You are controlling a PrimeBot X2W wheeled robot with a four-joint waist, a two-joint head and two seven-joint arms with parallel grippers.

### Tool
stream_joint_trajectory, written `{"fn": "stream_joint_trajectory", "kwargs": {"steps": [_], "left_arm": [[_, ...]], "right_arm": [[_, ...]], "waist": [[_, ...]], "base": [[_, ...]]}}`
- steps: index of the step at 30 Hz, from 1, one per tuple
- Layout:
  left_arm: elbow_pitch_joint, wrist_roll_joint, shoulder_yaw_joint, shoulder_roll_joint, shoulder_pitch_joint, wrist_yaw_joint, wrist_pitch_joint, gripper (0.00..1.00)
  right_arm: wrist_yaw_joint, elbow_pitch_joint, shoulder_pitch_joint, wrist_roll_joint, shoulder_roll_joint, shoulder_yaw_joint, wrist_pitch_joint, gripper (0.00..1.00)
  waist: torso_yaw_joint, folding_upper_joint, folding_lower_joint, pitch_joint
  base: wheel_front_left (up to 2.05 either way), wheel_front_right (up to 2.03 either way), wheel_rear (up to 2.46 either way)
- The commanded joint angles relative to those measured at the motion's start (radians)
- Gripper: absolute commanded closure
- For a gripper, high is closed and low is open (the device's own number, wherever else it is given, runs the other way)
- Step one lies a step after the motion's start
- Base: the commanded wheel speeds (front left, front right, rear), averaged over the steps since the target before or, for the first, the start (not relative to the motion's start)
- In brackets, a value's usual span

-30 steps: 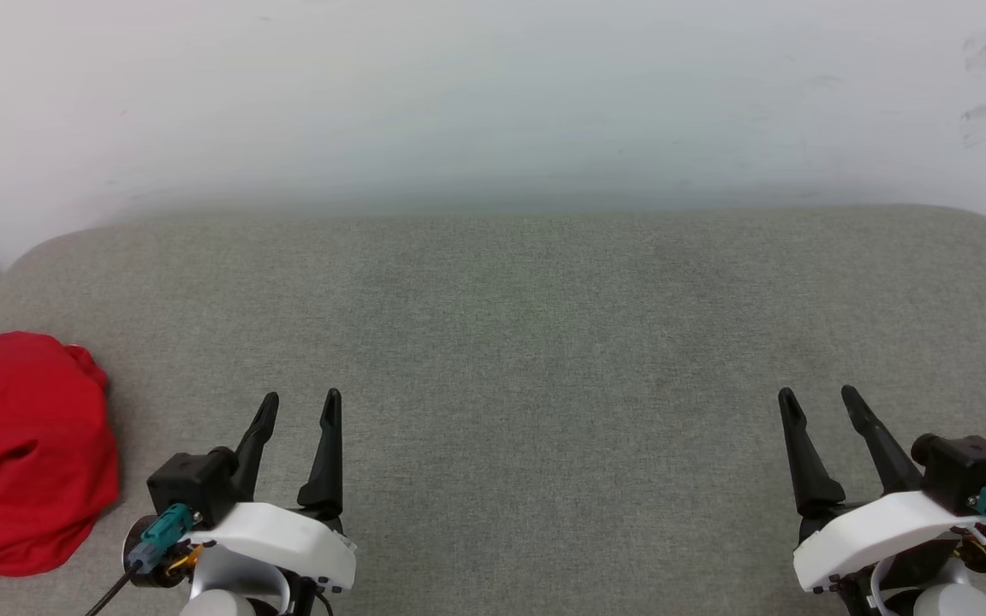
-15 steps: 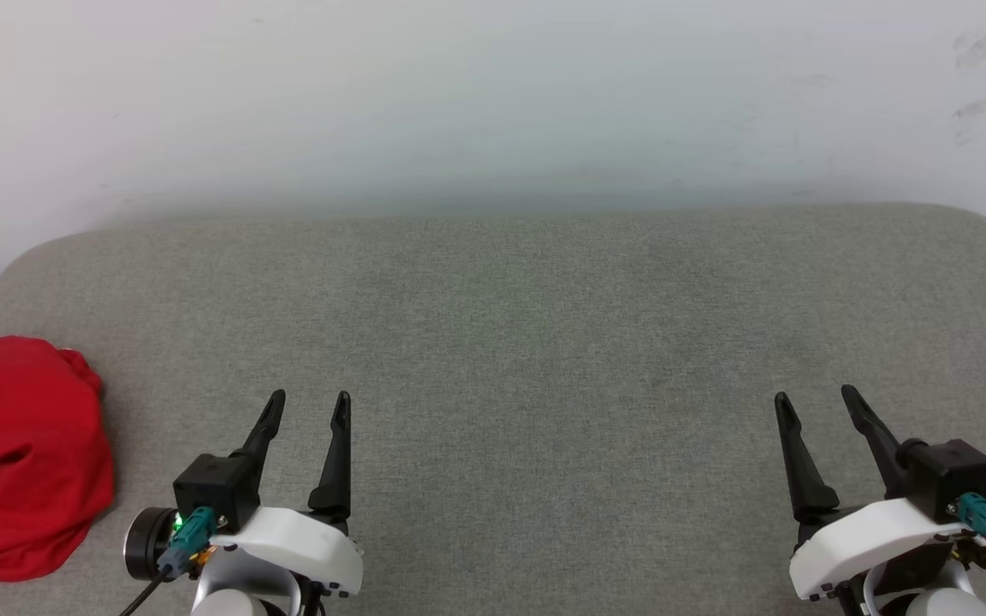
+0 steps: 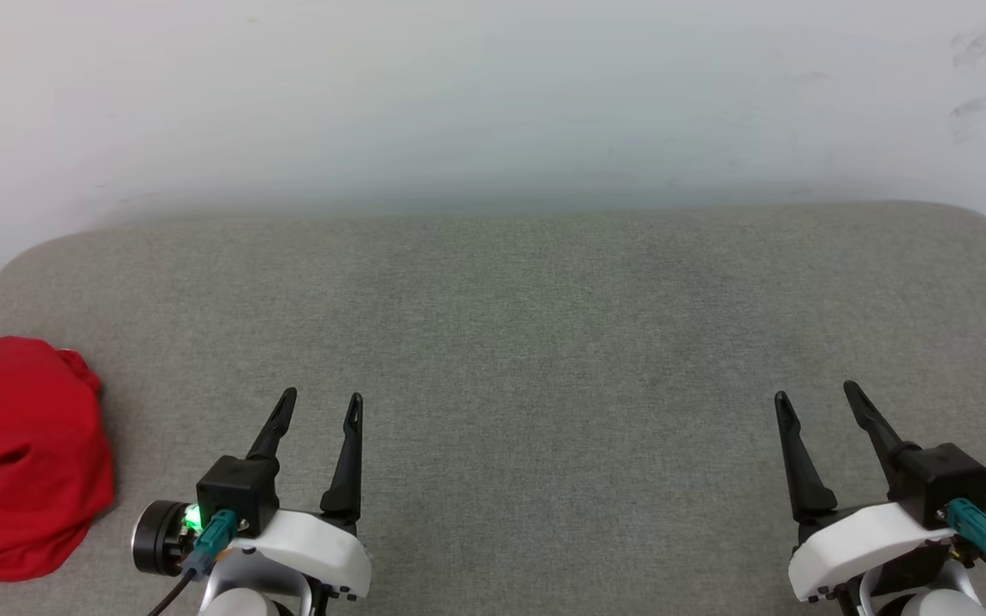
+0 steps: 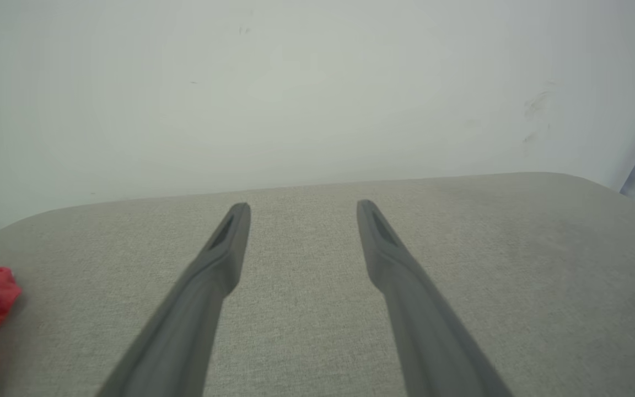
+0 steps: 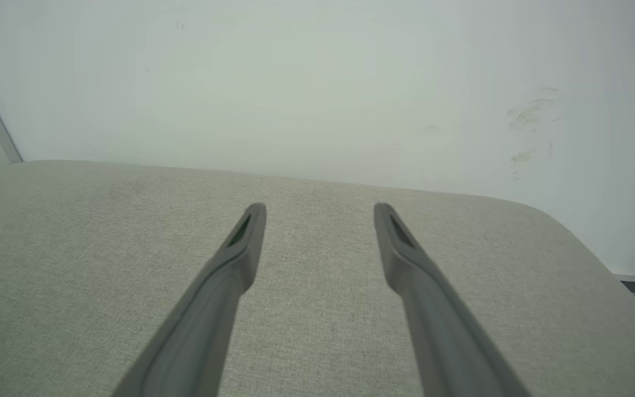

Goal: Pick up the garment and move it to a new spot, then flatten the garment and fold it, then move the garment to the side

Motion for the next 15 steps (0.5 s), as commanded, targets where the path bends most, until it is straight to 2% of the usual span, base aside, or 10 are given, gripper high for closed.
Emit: {"fn": "stream_joint_trajectory", "kwargs": {"steps": [1, 8, 15], "left_arm": [[0.002, 0.017, 0.000, -0.004, -0.013, 0.000, -0.009, 0.00], [0.024, 0.037, 0.009, -0.013, -0.024, -0.002, -0.022, 0.00], [0.032, 0.056, 0.032, -0.023, -0.025, 0.006, -0.034, 0.00]], "right_arm": [[-0.001, -0.005, -0.006, -0.015, 0.005, 0.000, -0.007, 0.00], [-0.001, -0.003, -0.011, -0.057, 0.008, 0.016, -0.019, 0.00], [-0.001, -0.008, -0.018, -0.058, 0.008, 0.040, -0.037, 0.00]], "waist": [[0.004, 0.0000, -0.0001, 0.000], [0.051, 0.0000, -0.0001, 0.000], [0.168, 0.0000, -0.0001, 0.001]], "base": [[0.00, 0.00, 0.00], [0.00, 0.00, 0.00], [0.00, 0.00, 0.00]]}}
